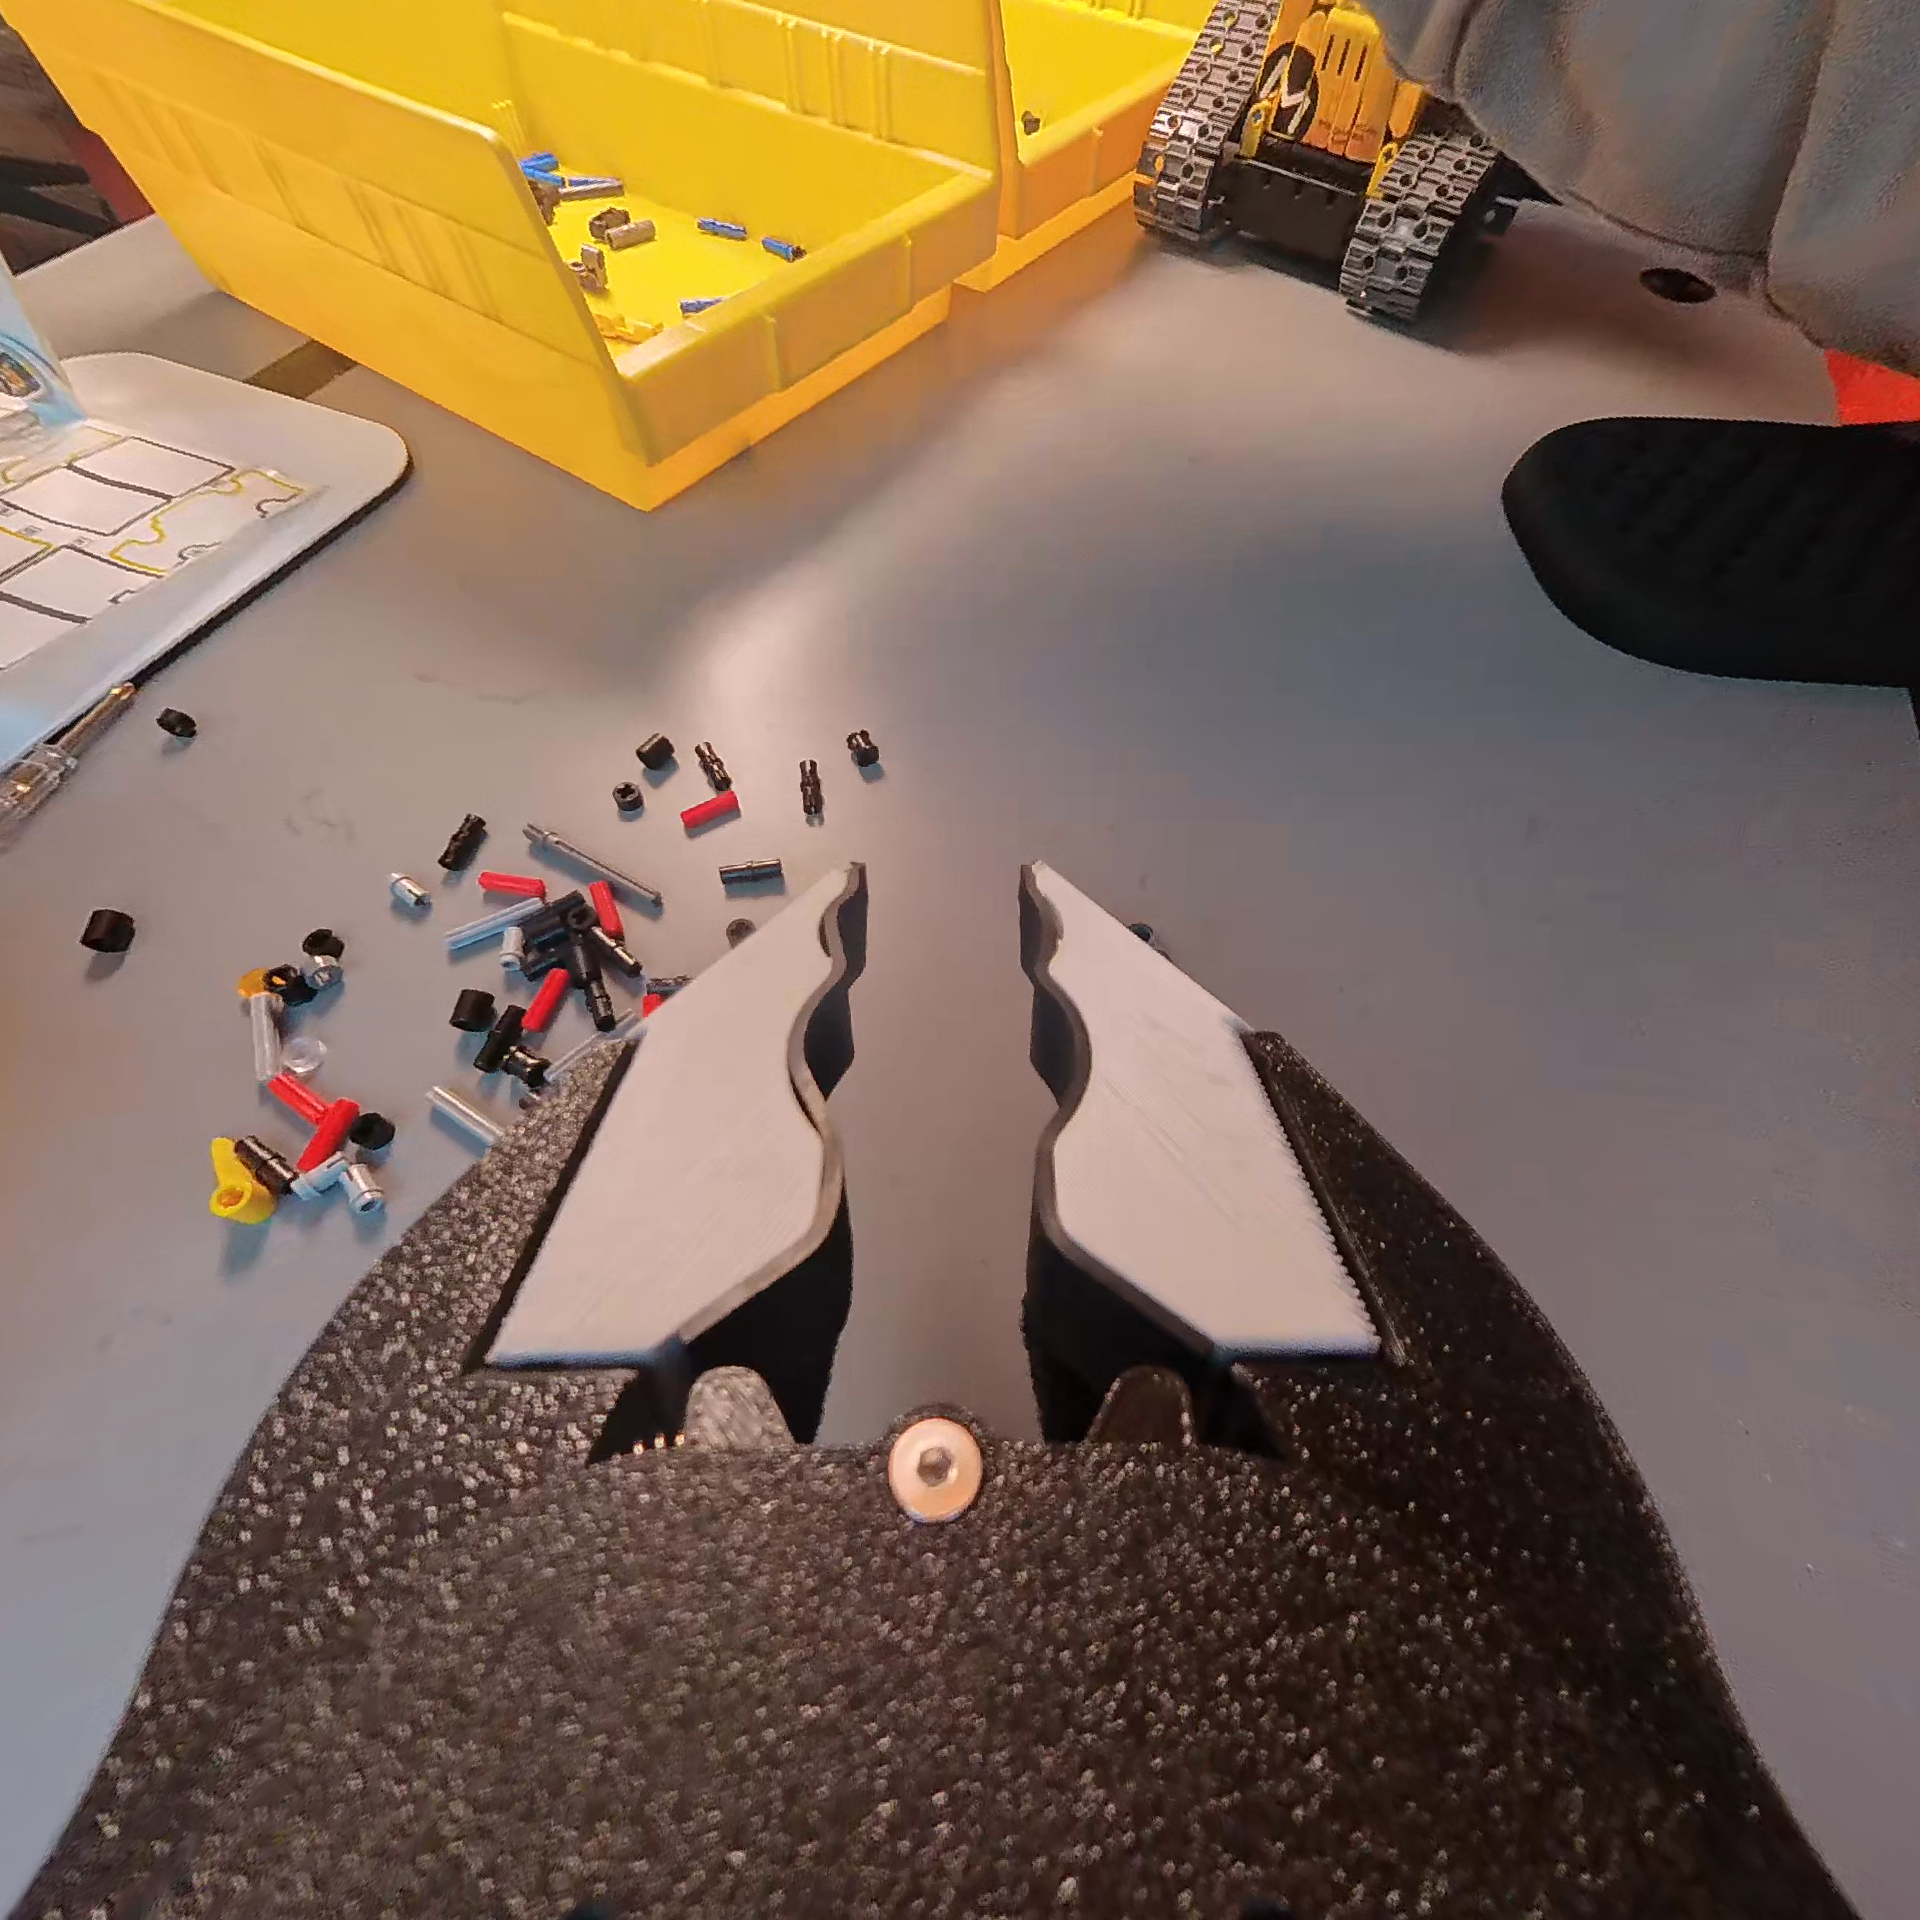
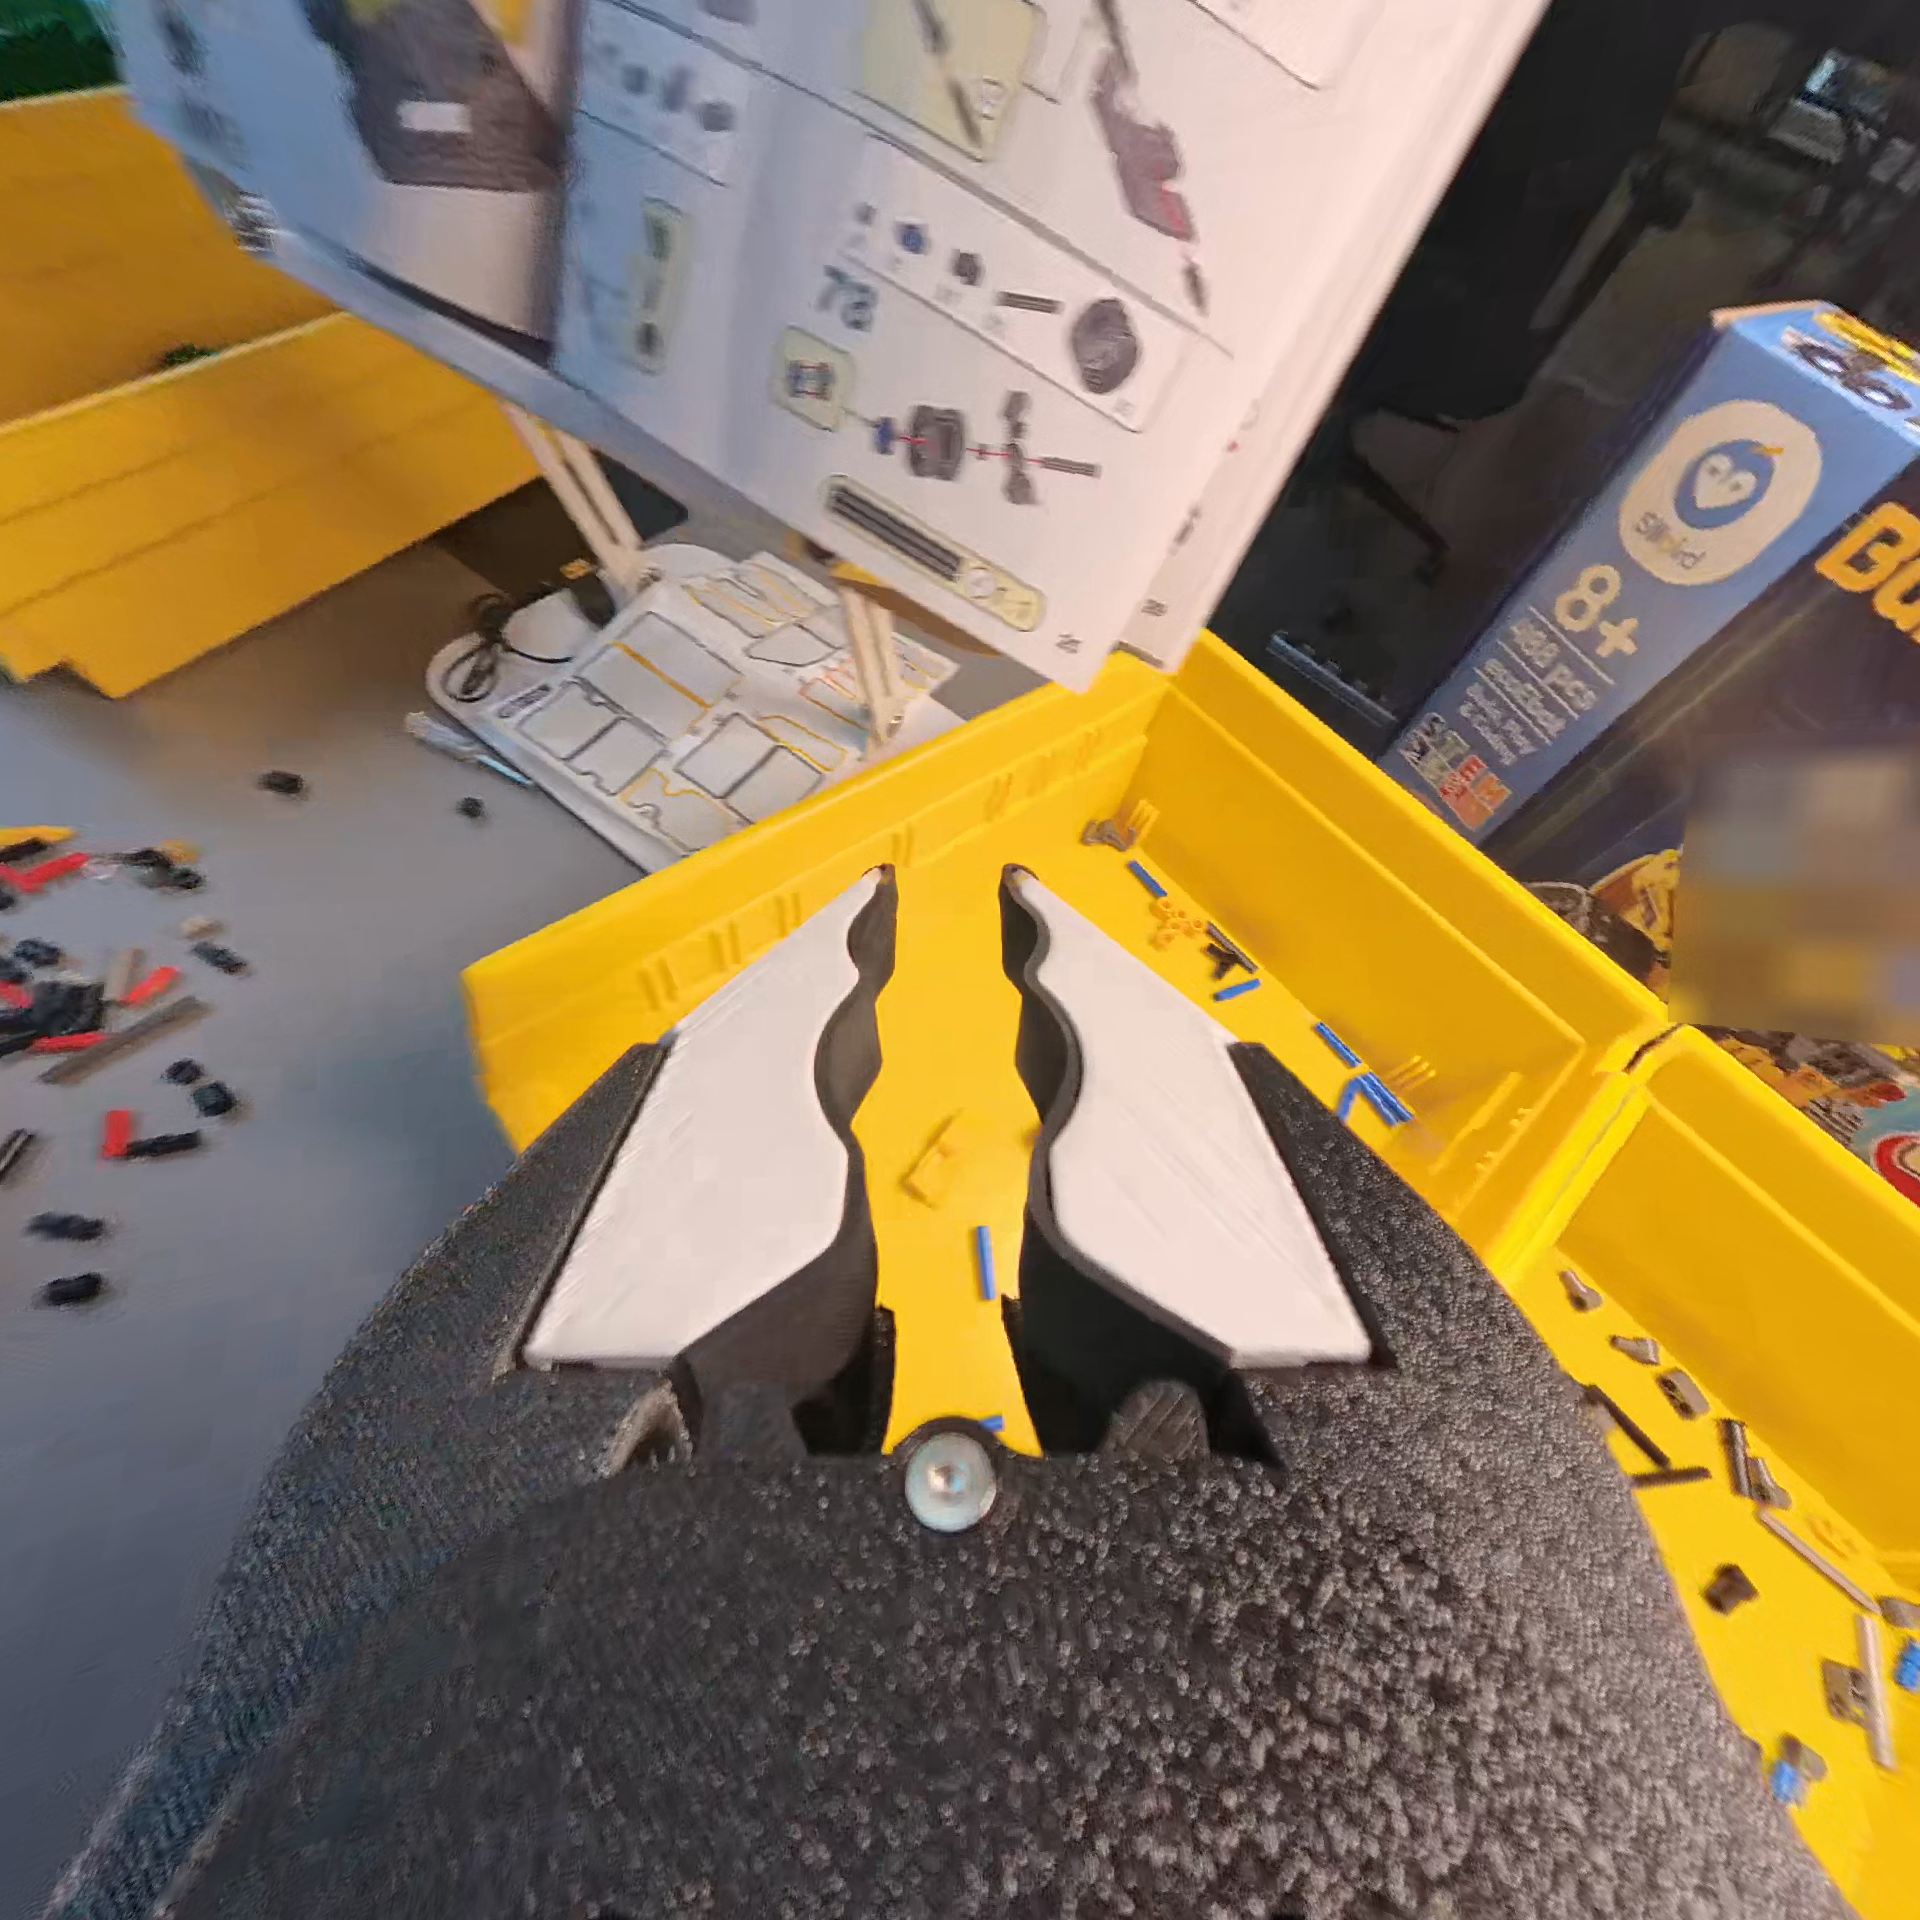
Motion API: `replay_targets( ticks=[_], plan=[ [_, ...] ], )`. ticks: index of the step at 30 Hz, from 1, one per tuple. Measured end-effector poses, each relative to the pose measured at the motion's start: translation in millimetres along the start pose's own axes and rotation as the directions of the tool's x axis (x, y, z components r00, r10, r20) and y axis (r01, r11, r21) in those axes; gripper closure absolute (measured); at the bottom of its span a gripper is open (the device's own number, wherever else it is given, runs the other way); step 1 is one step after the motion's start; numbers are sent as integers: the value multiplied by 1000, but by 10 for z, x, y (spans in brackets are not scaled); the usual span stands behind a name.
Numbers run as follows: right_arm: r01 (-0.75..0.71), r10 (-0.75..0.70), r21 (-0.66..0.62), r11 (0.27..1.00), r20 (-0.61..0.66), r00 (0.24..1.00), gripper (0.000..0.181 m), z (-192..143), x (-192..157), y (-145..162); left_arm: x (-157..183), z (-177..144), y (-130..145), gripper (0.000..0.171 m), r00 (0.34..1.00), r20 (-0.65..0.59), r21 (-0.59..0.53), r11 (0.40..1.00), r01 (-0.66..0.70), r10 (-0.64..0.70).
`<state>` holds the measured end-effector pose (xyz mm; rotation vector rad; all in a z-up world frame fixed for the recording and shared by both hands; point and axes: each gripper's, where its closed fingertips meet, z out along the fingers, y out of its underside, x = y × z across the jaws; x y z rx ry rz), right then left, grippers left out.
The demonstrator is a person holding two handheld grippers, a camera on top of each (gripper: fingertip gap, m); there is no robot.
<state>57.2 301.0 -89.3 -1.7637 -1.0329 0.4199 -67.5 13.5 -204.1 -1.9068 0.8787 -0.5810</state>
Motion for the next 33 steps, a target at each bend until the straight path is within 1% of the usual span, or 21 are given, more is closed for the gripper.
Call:
replay_targets(
  ticks=[3,6,9,11,13,16,18,20,21,24,26,30,33],
  plan=[
    [67,-70,30,997,124,990,163,-224,-599,82,24,19,46,143,1000,-11,-26,1000,-10,10],
    [119,-120,24,993,322,939,164,-404,-1342,343,68,43,96,144,999,-39,-52,999,-11,9],
    [213,-194,19,977,501,843,163,-550,-2072,696,139,64,174,144,997,-82,-93,995,-18,10],
    [305,-271,38,952,575,772,164,-607,-2468,915,192,84,247,144,994,-112,-132,991,-26,11],
    [372,-302,32,928,650,698,165,-650,-2796,1106,247,99,310,143,990,-143,-163,986,-36,12],
    [417,-325,52,907,716,617,164,-685,-3177,1232,295,120,378,143,986,-165,-194,980,-52,20],
    [462,-350,45,886,718,601,164,-621,-3315,1309,309,125,399,143,985,-168,-205,976,-69,34],
    [504,-367,18,863,709,602,161,-529,-3378,1385,308,122,401,143,985,-166,-209,975,-76,41],
    [508,-374,24,861,707,600,159,-508,-3411,1384,302,117,402,143,986,-164,-210,975,-77,42],
    [534,-391,30,845,717,578,174,-526,-3441,1411,276,92,392,144,986,-159,-208,975,-75,42],
    [555,-417,46,831,712,565,175,-551,-3429,1431,304,68,362,144,982,-184,-192,979,-68,32],
    [515,-417,86,853,707,571,175,-608,-3416,1400,506,-7,229,145,949,-314,-126,992,-27,-14],
    [460,-395,111,881,708,586,176,-680,-3400,1290,585,-17,174,146,943,-332,-90,994,-69,35]
  ],
)
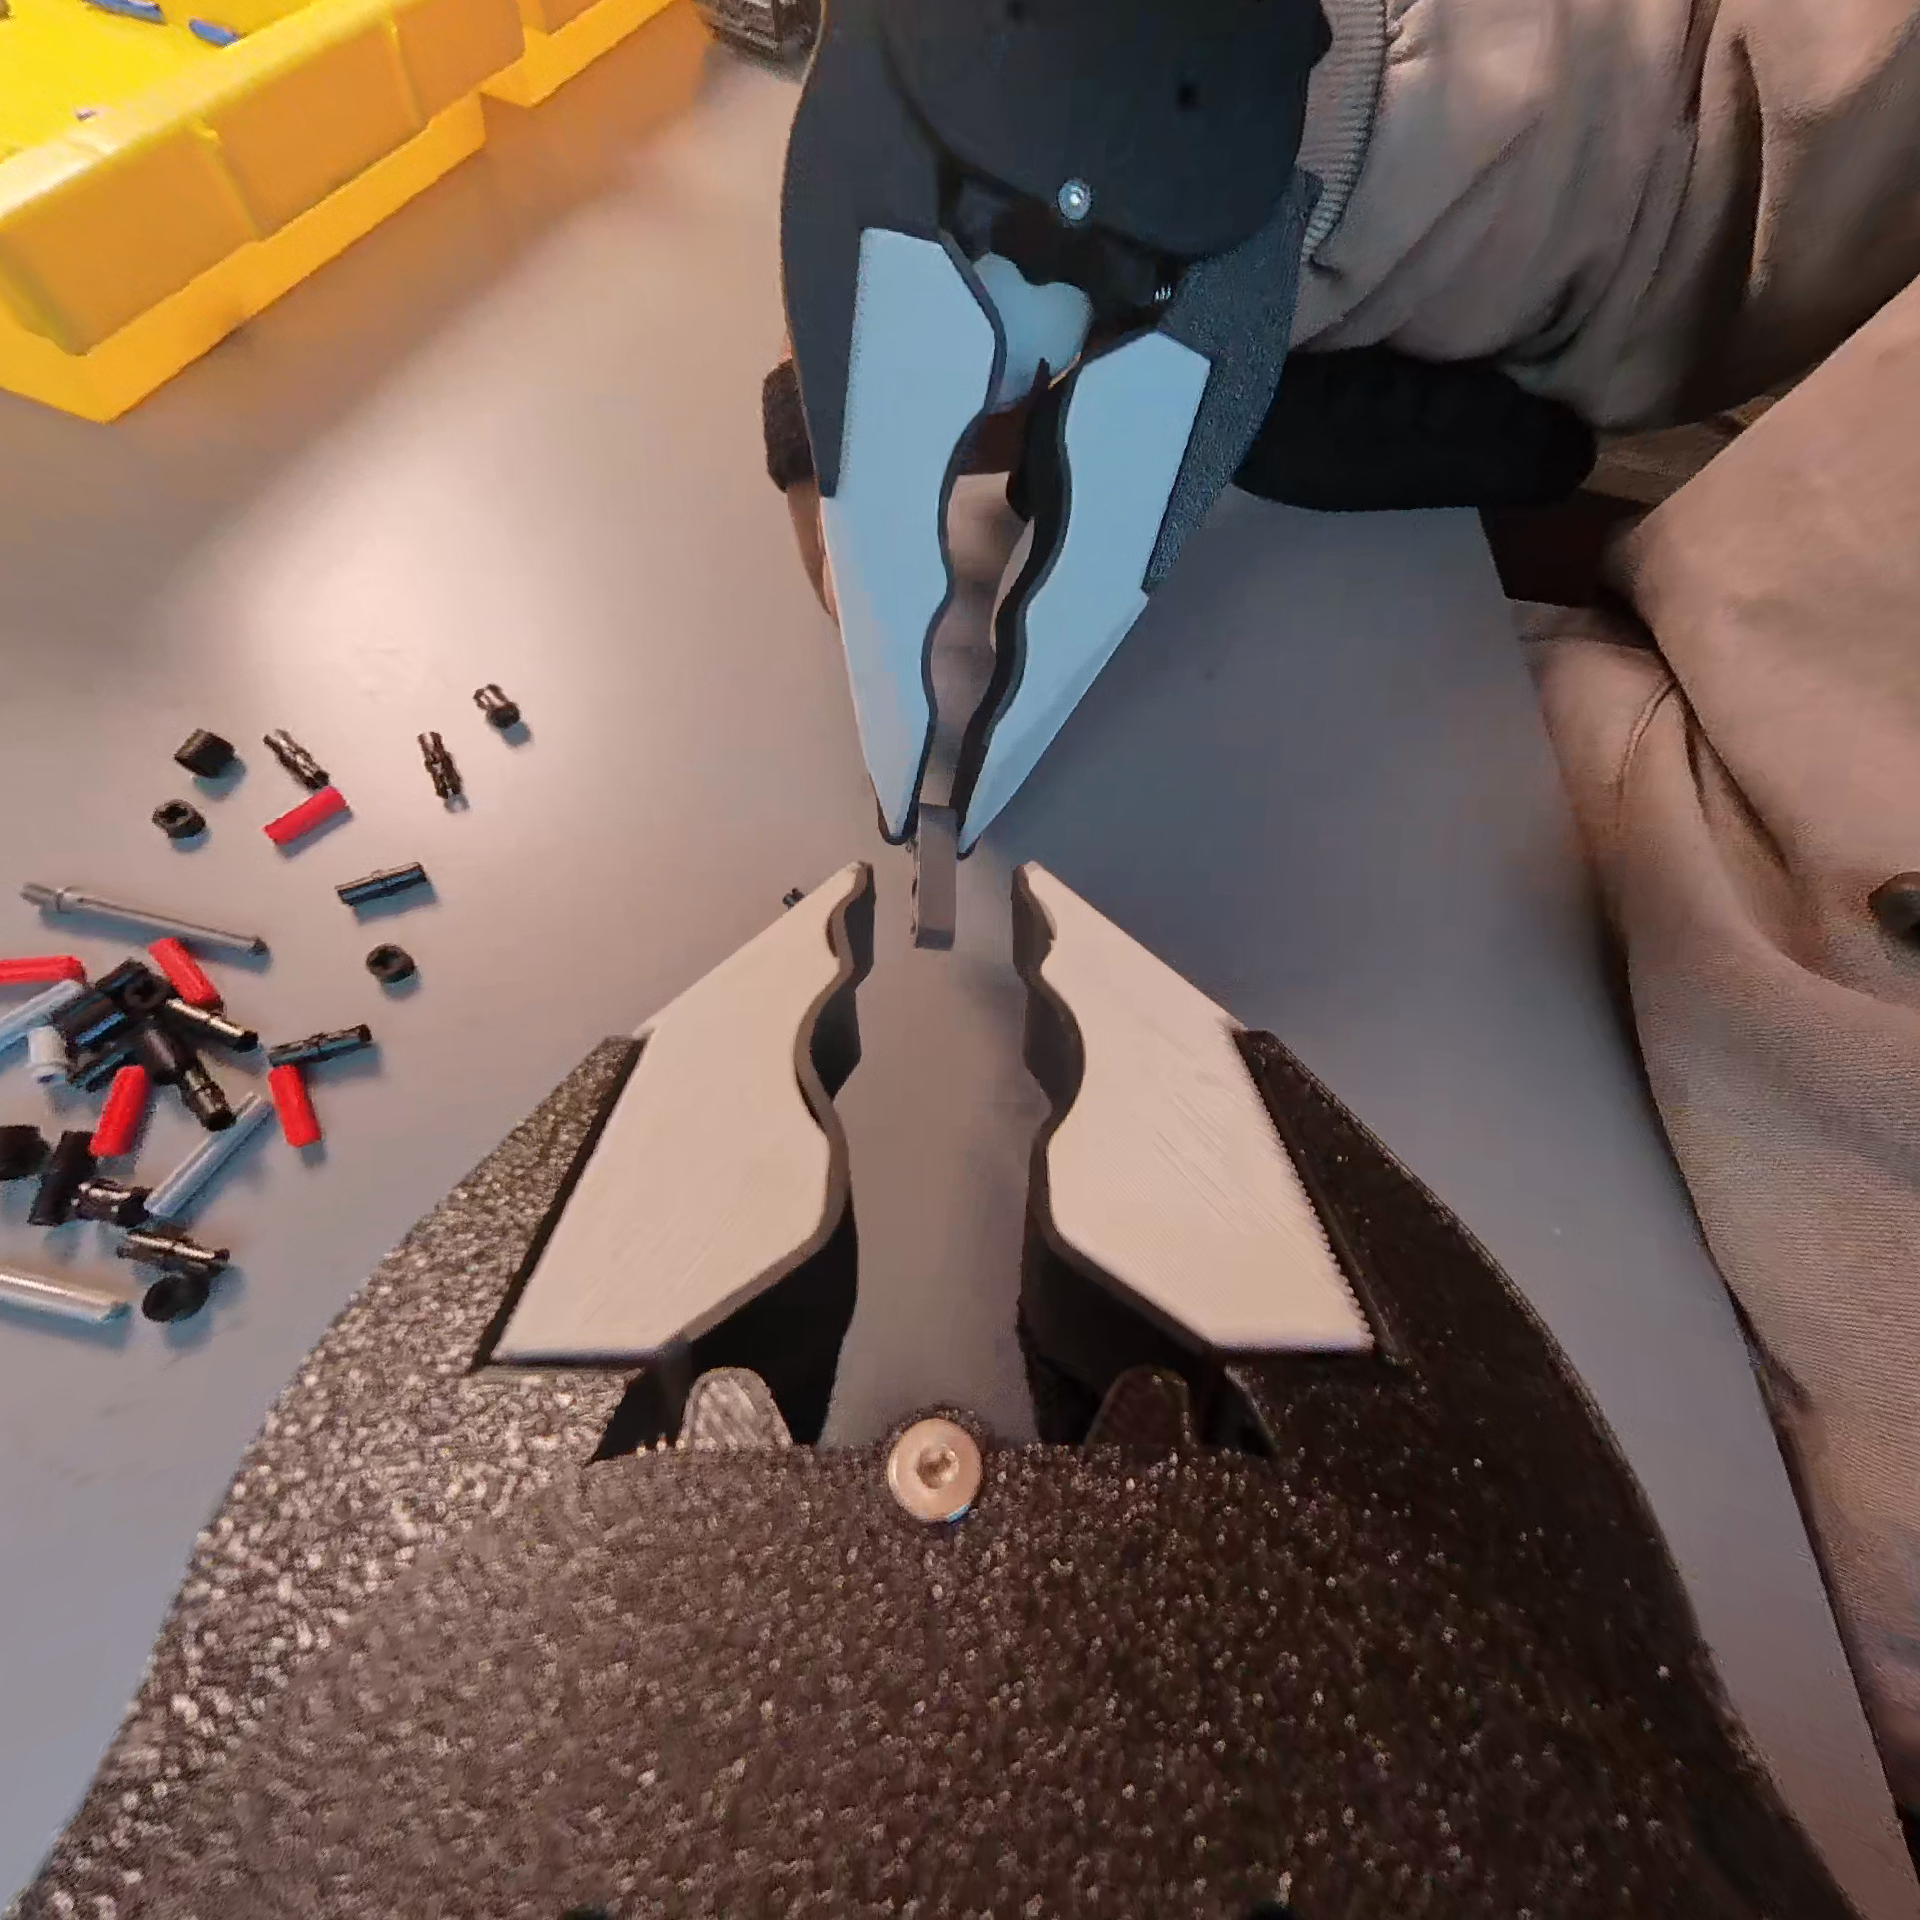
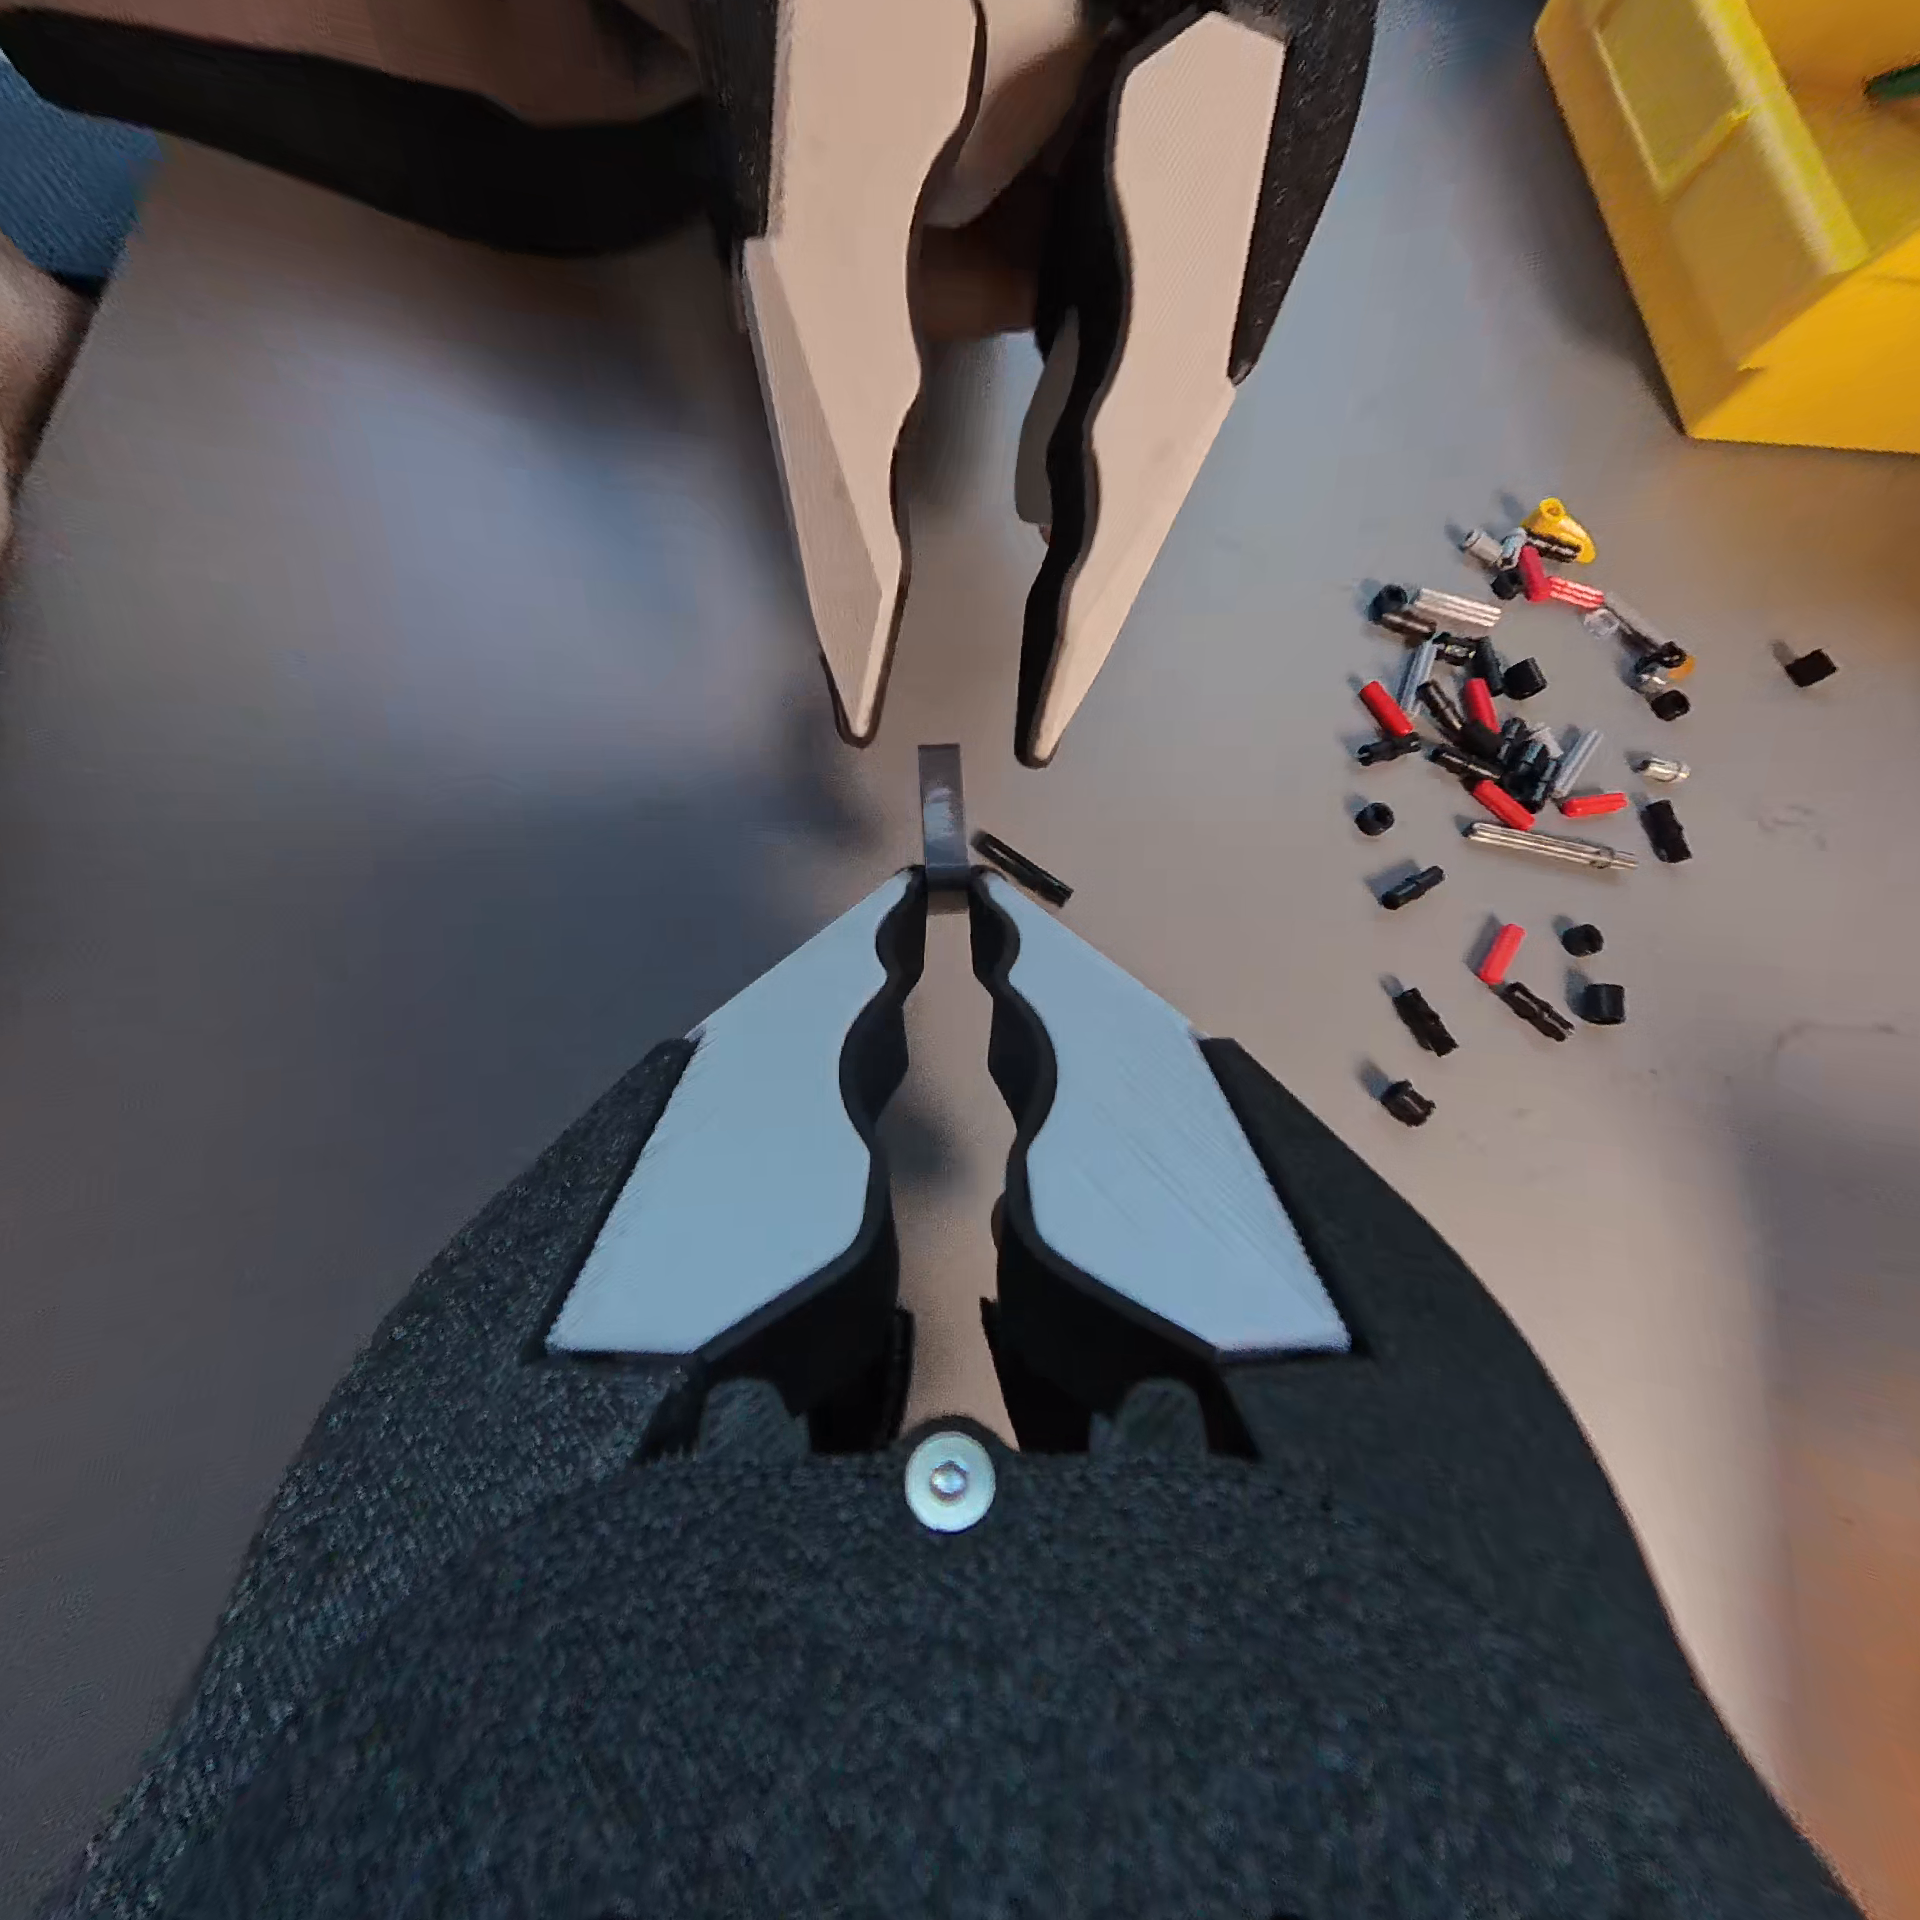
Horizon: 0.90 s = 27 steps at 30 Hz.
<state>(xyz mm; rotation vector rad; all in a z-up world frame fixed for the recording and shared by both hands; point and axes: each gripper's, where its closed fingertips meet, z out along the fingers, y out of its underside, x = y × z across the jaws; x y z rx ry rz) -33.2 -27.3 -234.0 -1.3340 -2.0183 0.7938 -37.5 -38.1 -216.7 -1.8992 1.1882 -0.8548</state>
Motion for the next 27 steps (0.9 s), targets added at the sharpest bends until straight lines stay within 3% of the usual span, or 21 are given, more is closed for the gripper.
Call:
replay_targets(
  ticks=[2,5,8,10,13,15,17,20,23,27],
  plan=[
    [-2,2,56,998,-4,1000,175,-56,-9,-115,34,17,-20,164,999,10,-4,999,-48,48],
    [29,-24,156,987,-33,999,175,-168,0,-283,25,-90,-122,164,991,56,3,992,-124,124],
    [-20,39,253,967,-68,997,163,-350,150,-393,-247,-538,-292,164,941,292,-48,986,-162,169],
    [-42,62,222,974,-88,994,162,-388,249,-293,-420,-1094,-451,164,850,504,-46,988,-150,153],
    [-59,66,119,991,-59,996,159,-265,244,-30,-518,-2220,-556,164,591,806,24,996,-90,34],
    [-70,71,54,996,-12,997,157,-158,197,124,-465,-2941,-294,164,399,915,54,998,28,-60],
    [-68,68,11,998,16,998,157,-82,194,212,-393,-3511,169,164,225,964,105,979,176,-144],
    [-64,64,1,998,45,997,156,-18,236,178,-302,-3912,1065,164,83,978,136,892,432,-190],
    [-31,34,-54,998,62,997,156,74,274,175,-203,-3934,1677,164,54,969,168,801,574,-242],
    [14,-2,-107,994,113,994,157,178,242,133,-196,-3914,1759,149,31,952,236,800,552,-303]
  ],
)
